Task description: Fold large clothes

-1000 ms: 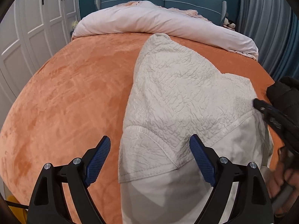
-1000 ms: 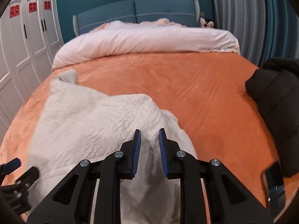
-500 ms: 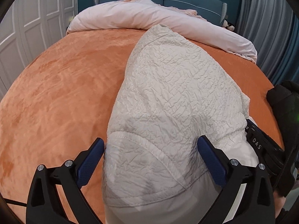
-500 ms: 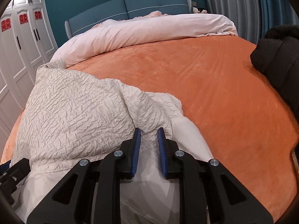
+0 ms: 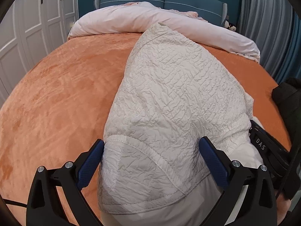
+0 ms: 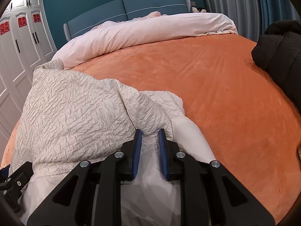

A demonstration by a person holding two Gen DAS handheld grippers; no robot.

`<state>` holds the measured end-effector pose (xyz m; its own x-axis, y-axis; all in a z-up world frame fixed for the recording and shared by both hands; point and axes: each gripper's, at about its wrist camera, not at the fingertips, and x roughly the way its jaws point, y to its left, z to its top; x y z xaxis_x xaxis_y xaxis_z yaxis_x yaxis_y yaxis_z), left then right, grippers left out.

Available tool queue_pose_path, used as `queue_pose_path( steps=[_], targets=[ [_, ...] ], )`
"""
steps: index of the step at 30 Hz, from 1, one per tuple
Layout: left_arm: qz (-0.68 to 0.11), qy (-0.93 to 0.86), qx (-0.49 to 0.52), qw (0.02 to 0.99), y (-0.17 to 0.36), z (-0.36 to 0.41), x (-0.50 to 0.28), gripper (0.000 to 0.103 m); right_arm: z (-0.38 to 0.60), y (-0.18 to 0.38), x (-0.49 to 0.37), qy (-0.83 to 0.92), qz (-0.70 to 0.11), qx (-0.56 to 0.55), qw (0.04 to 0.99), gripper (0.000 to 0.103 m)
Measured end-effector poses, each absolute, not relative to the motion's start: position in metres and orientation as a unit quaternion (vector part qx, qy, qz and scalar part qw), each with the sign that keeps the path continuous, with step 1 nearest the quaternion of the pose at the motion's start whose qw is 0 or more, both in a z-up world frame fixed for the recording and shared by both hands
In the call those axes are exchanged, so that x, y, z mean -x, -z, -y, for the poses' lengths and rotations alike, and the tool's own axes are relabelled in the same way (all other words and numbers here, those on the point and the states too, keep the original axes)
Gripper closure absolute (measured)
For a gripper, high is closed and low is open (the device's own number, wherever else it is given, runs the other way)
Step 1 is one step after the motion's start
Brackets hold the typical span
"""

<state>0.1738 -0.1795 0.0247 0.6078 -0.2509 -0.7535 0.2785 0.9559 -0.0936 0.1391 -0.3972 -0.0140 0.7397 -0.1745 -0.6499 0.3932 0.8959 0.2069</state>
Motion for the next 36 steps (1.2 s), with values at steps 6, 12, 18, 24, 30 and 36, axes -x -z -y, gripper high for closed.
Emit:
queue_pose_path(
  steps=[6, 12, 18, 24, 30, 36],
  targets=[
    [-0.419, 0.211, 0.018, 0.883, -0.074, 0.131, -0.123, 0.009, 0.396, -0.034, -0.088, 0.134, -0.329, -0.188, 0.916, 0.063],
    [-0.409, 0.278, -0.123, 0.86, -0.06, 0.112, -0.026, 0.008, 0.405, -0.038, 0.005, 0.124, -0.34, -0.254, 0.897, 0.055],
    [-0.438, 0.229, -0.13, 0.859, -0.02, 0.106, -0.018, 0.015, 0.398, -0.003, 0.018, 0.113, -0.387, -0.308, 0.862, 0.052],
    [-0.454, 0.208, -0.104, 0.86, -0.033, 0.103, -0.043, 0.043, 0.378, -0.04, 0.023, 0.097, -0.353, -0.29, 0.884, 0.102],
    [-0.46, 0.189, -0.119, 0.859, -0.037, 0.105, -0.031, 0.046, 0.363, -0.055, 0.072, 0.104, -0.335, -0.262, 0.899, 0.103],
    [-0.47, 0.178, -0.124, 0.855, -0.033, 0.109, -0.028, 0.045, 0.352, 0.015, 0.046, 0.138, -0.441, -0.238, 0.854, 0.102]
  ],
)
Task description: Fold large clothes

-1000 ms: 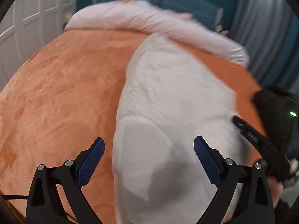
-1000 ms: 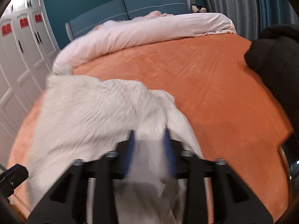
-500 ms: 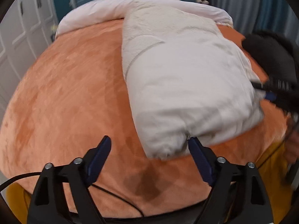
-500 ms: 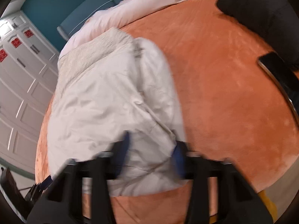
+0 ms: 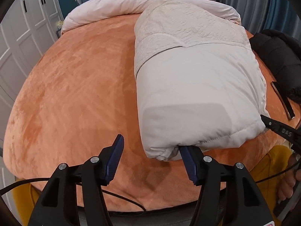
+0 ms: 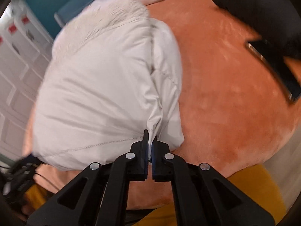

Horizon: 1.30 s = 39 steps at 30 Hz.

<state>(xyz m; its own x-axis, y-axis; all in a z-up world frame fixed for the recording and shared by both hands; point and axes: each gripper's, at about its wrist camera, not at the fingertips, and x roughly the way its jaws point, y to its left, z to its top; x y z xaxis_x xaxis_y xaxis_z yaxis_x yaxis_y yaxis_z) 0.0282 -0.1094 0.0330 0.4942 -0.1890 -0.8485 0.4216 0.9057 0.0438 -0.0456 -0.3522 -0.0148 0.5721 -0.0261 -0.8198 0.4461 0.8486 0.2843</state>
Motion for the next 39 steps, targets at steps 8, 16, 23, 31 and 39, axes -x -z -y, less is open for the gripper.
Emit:
queue_pose_path(
  steps=[8, 16, 23, 31, 39],
  targets=[
    [-0.467, 0.171, -0.119, 0.859, -0.05, 0.101, -0.023, 0.045, 0.331, -0.005, 0.062, 0.156, -0.422, -0.179, 0.875, 0.092],
    [-0.43, 0.179, -0.062, 0.882, -0.099, 0.093, -0.026, 0.036, 0.356, -0.046, 0.078, 0.153, -0.369, -0.213, 0.892, 0.088],
    [-0.421, 0.183, -0.029, 0.888, -0.121, 0.119, -0.078, 0.033, 0.382, -0.083, 0.01, 0.125, -0.326, -0.22, 0.911, 0.069],
    [-0.423, 0.161, -0.032, 0.891, -0.113, 0.157, -0.141, 0.033, 0.421, -0.077, -0.08, 0.142, -0.322, -0.258, 0.9, 0.042],
    [-0.448, 0.138, -0.032, 0.883, -0.09, 0.168, -0.167, 0.033, 0.422, -0.08, -0.072, 0.101, -0.277, -0.272, 0.916, 0.095]
  ],
)
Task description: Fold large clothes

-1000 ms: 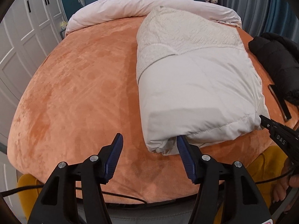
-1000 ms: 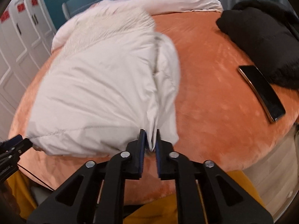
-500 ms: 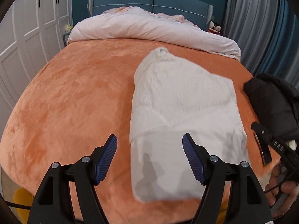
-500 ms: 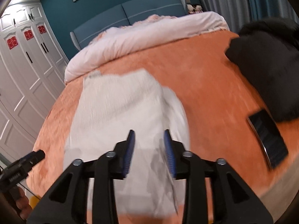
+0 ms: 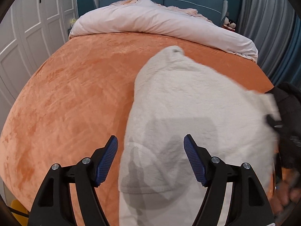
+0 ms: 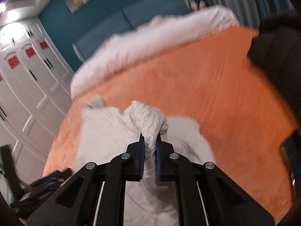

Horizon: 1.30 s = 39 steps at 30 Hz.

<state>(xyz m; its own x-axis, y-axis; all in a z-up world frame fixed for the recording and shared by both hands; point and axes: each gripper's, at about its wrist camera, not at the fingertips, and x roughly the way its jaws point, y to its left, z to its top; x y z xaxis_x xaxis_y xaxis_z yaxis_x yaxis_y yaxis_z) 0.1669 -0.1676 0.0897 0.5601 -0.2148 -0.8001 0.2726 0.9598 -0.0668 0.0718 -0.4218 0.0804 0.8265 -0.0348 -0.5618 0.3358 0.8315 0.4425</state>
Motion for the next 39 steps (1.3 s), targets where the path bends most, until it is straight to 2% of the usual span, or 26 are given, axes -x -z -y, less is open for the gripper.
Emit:
queue_pose_path(
  steps=[3, 6, 12, 16, 19, 23, 26, 28, 29, 35, 39],
  targets=[
    [-0.456, 0.139, -0.034, 0.878, -0.08, 0.17, -0.171, 0.032, 0.419, -0.054, -0.081, 0.135, -0.319, -0.245, 0.906, 0.095],
    [-0.458, 0.146, -0.03, 0.876, -0.07, 0.172, -0.173, 0.026, 0.412, -0.011, -0.101, 0.153, -0.361, -0.22, 0.893, 0.091],
    [-0.449, 0.139, -0.042, 0.882, -0.059, 0.179, -0.173, 0.019, 0.405, 0.008, -0.109, 0.163, -0.368, -0.188, 0.896, 0.089],
    [-0.44, 0.125, -0.062, 0.887, -0.056, 0.182, -0.171, 0.018, 0.411, -0.001, -0.099, 0.153, -0.361, -0.217, 0.894, 0.088],
    [-0.432, 0.113, -0.074, 0.892, -0.054, 0.18, -0.17, 0.018, 0.409, -0.034, -0.071, 0.159, -0.32, -0.238, 0.903, 0.086],
    [-0.433, 0.109, -0.068, 0.892, -0.054, 0.177, -0.171, 0.018, 0.384, -0.067, -0.05, 0.132, -0.289, -0.213, 0.924, 0.086],
    [-0.429, 0.104, -0.076, 0.894, -0.055, 0.18, -0.169, 0.018, 0.372, -0.056, -0.058, 0.104, -0.326, -0.193, 0.919, 0.086],
    [-0.43, 0.103, -0.075, 0.894, -0.054, 0.18, -0.169, 0.018, 0.364, -0.02, -0.069, 0.089, -0.377, -0.192, 0.902, 0.088],
    [-0.433, 0.106, -0.074, 0.892, -0.054, 0.18, -0.169, 0.018, 0.365, -0.008, -0.068, 0.087, -0.373, -0.201, 0.902, 0.089],
    [-0.439, 0.111, -0.061, 0.89, -0.06, 0.17, -0.166, 0.02, 0.366, -0.036, -0.051, 0.086, -0.361, -0.215, 0.903, 0.087],
    [-0.452, 0.148, -0.028, 0.879, -0.073, 0.152, -0.145, 0.021, 0.359, -0.018, -0.038, 0.087, -0.394, -0.182, 0.897, 0.089]
  ],
)
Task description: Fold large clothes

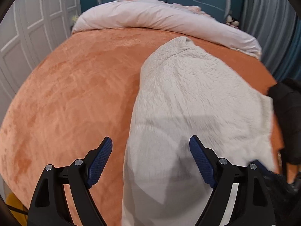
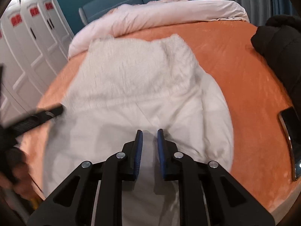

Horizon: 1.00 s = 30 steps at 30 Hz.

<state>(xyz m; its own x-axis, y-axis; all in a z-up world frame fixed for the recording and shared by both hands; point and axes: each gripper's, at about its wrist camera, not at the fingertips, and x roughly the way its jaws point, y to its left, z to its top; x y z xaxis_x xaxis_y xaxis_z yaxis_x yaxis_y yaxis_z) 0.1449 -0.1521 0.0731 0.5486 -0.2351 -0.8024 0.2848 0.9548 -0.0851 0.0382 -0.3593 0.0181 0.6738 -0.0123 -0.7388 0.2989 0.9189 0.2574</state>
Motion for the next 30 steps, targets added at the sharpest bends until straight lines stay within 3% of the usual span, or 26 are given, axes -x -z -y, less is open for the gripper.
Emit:
queue_pose_path(
  steps=[3, 5, 6, 12, 13, 14, 15, 16, 17, 18, 20, 22, 26, 30],
  targets=[
    [-0.448, 0.196, -0.041, 0.871, -0.083, 0.134, -0.112, 0.021, 0.363, -0.039, -0.016, 0.077, -0.368, -0.214, 0.902, 0.082],
    [-0.449, 0.226, -0.058, 0.862, -0.084, 0.119, -0.084, 0.018, 0.373, -0.051, -0.004, 0.085, -0.341, -0.23, 0.908, 0.059],
    [-0.453, 0.236, -0.067, 0.857, -0.081, 0.114, -0.072, 0.018, 0.38, -0.056, -0.002, 0.094, -0.329, -0.235, 0.91, 0.054],
    [-0.491, 0.256, -0.107, 0.826, -0.043, 0.11, -0.027, 0.017, 0.411, -0.025, -0.041, 0.107, -0.379, -0.289, 0.872, 0.047],
    [-0.49, 0.254, -0.117, 0.826, -0.036, 0.113, -0.025, 0.017, 0.412, -0.018, -0.049, 0.105, -0.39, -0.296, 0.866, 0.052],
    [-0.485, 0.238, -0.138, 0.83, -0.027, 0.118, -0.025, 0.017, 0.41, -0.014, -0.056, 0.093, -0.398, -0.297, 0.863, 0.069],
    [-0.479, 0.23, -0.151, 0.834, -0.024, 0.12, -0.026, 0.022, 0.406, -0.02, -0.061, 0.087, -0.402, -0.287, 0.865, 0.076],
    [-0.472, 0.219, -0.163, 0.838, -0.021, 0.121, -0.028, 0.036, 0.402, -0.033, -0.061, 0.08, -0.396, -0.278, 0.871, 0.094],
    [-0.47, 0.202, -0.171, 0.842, -0.02, 0.119, -0.031, 0.042, 0.397, -0.06, -0.053, 0.05, -0.361, -0.279, 0.889, 0.099],
    [-0.474, 0.194, -0.153, 0.845, -0.024, 0.114, -0.037, 0.047, 0.394, -0.081, -0.042, 0.024, -0.321, -0.287, 0.902, 0.099],
    [-0.479, 0.193, -0.099, 0.851, -0.036, 0.102, -0.044, 0.046, 0.387, -0.123, -0.017, -0.025, -0.253, -0.29, 0.923, 0.1],
    [-0.466, 0.186, -0.098, 0.859, -0.044, 0.103, -0.045, 0.045, 0.378, -0.129, -0.002, 0.006, -0.237, -0.255, 0.937, 0.1],
    [-0.493, 0.172, -0.099, 0.847, -0.027, 0.104, -0.052, 0.043, 0.406, -0.004, -0.03, 0.093, -0.396, -0.276, 0.871, 0.097],
    [-0.488, 0.197, -0.094, 0.845, -0.049, 0.104, -0.043, 0.043, 0.393, -0.005, -0.027, 0.129, -0.402, -0.217, 0.88, 0.095]
  ],
)
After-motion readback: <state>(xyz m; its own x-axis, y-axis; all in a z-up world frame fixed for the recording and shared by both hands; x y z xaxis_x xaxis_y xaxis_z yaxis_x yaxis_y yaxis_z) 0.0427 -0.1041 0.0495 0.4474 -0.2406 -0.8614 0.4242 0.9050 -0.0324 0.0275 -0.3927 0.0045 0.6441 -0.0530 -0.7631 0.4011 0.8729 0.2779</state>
